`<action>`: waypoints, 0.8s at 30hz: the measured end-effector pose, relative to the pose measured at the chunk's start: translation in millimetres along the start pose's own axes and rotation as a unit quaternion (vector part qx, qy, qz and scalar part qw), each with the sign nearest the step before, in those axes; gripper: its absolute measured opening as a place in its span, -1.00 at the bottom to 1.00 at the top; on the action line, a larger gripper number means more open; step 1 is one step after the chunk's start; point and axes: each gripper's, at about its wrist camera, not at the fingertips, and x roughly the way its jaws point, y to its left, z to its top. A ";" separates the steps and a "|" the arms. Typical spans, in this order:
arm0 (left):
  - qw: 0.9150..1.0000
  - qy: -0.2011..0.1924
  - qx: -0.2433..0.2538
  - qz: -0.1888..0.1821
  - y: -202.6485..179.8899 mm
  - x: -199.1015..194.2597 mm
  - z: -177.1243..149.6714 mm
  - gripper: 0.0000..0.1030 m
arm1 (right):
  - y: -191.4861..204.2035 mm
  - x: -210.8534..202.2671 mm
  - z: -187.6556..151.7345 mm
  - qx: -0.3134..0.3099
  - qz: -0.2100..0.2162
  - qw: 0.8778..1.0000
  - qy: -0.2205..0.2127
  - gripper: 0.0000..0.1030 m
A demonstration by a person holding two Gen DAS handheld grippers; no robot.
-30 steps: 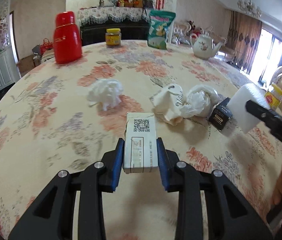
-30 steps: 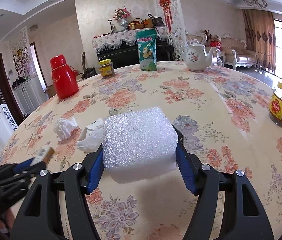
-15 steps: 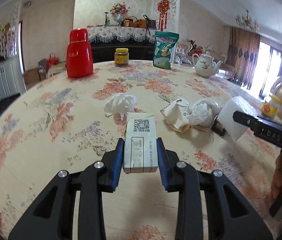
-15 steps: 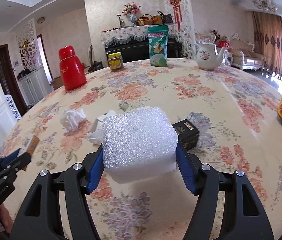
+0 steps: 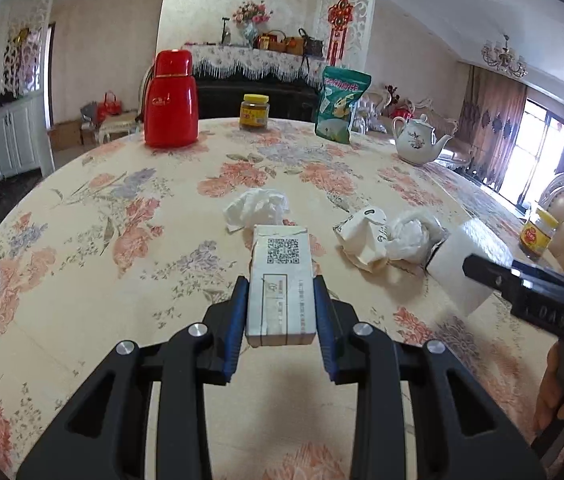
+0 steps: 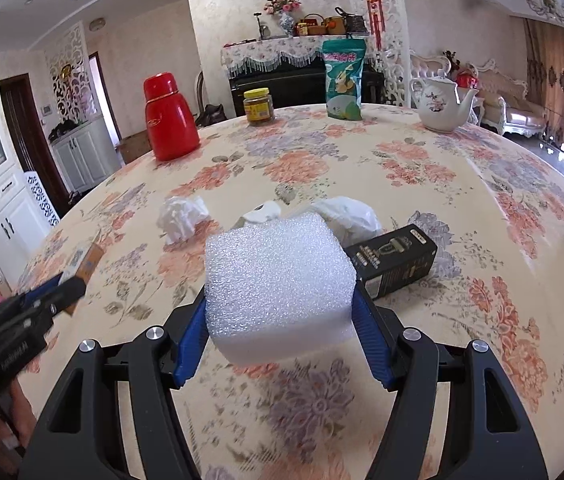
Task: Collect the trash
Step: 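Carry the foam block and small white box to the bin and release both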
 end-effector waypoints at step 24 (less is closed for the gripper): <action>0.995 -0.044 -0.040 0.083 125.6 -131.0 -51.4 -0.39 | 186.1 -34.0 -35.3 -0.148 0.151 0.977 0.006 0.23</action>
